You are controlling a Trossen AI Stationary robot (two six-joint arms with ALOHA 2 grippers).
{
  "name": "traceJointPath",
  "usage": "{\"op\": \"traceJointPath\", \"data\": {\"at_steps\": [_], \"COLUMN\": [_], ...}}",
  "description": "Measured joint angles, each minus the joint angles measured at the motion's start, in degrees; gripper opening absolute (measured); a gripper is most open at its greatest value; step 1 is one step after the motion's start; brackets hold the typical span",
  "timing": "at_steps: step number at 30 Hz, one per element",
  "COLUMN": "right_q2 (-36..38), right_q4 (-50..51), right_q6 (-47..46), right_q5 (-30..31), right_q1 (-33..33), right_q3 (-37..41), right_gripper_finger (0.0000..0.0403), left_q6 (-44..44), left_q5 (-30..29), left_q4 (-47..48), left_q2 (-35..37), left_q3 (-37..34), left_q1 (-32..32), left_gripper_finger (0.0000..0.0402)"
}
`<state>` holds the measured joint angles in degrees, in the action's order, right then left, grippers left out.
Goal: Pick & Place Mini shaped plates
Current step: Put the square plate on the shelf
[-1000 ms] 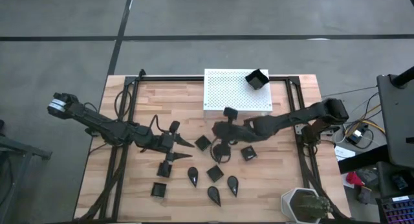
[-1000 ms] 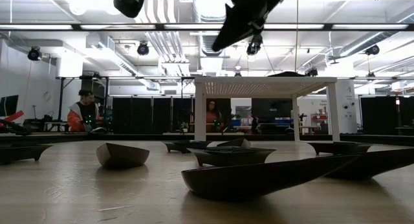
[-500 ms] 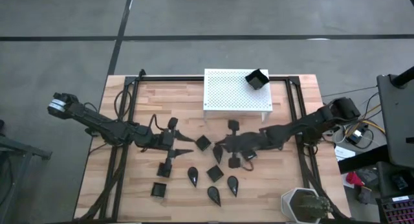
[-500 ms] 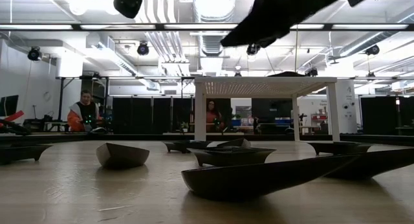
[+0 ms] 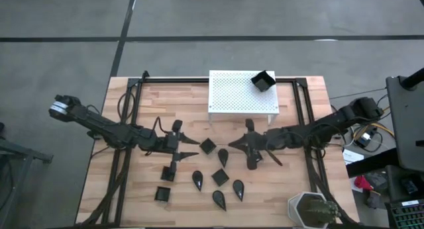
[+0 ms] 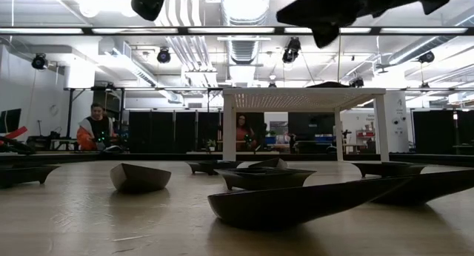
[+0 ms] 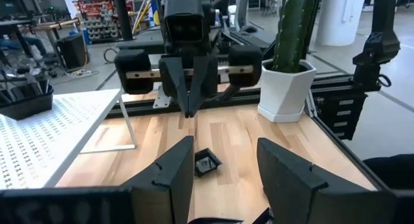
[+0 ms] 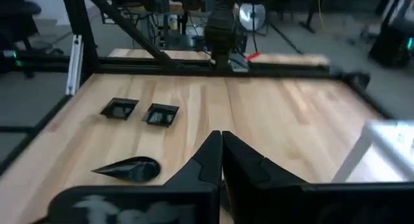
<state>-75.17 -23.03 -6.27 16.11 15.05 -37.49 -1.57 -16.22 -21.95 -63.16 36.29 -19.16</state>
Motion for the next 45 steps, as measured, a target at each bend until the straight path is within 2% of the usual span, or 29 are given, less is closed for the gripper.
{"op": "traceJointPath", "data": {"at_steps": [4,8,10,14,18,24,29,33,35,38,45], "right_q2": [0.23,0.14,0.01,-0.01,-1.21,-1.52,-1.52,-1.52,-1.52,-1.52,-1.5], "right_q4": [0.13,0.16,0.3,1.49,-1.42,-1.29,-0.93,0.57,0.55,0.86,0.53], "right_q6": [-9.98,-6.33,-5.85,-7.3,-15.36,-9.55,-8.76,-8.53,-7.79,-4.06,-1.48], "right_q5": [-0.96,-10.3,-11.65,-11.31,-6.27,-7.52,-5.03,-4.17,-3.95,-4.32,-4.14], "right_q1": [-0.13,0.18,0.32,0.11,-0.04,0.33,0.11,0.21,0.15,0.87,0.62], "right_q3": [0.8,1.36,1.54,2.16,2.18,2.26,2.26,2.42,2.52,3.3,4.1], "right_gripper_finger": [0.0008,0.0008,0.0008,0.0008,0.0008,0.0008,0.0014,0.0042,0.006,0.0086,0.0111], "left_q6": [1.13,3.45,5.64,11.39,18.81,21.37,34.7,39.42,35.93,25.03,2.5], "left_q5": [-0.23,-0.48,-1.29,-2.88,-5.53,-6.22,-5.66,-3.02,1.04,5.97,6.35], "left_q4": [0.09,3.43,5.12,8.02,11.78,12.79,18.17,22.6,22.59,22.73,23.03], "left_q2": [-1.12,-2.32,-3.25,-4.99,-5.56,-5.06,-6.16,-6.48,-6.93,-8.27,-12.83], "left_q3": [0.0,0.02,0.02,0.02,0.02,0.02,0.04,0.02,0.02,0.02,0.0], "left_q1": [0.07,0.07,0.1,0.33,0.49,1.62,7.33,11.26,11.87,11.72,11.73], "left_gripper_finger": [0.0163,0.0163,0.0163,0.0163,0.0163,0.0163,0.0163,0.0163,0.0163,0.0163,0.0163]}}
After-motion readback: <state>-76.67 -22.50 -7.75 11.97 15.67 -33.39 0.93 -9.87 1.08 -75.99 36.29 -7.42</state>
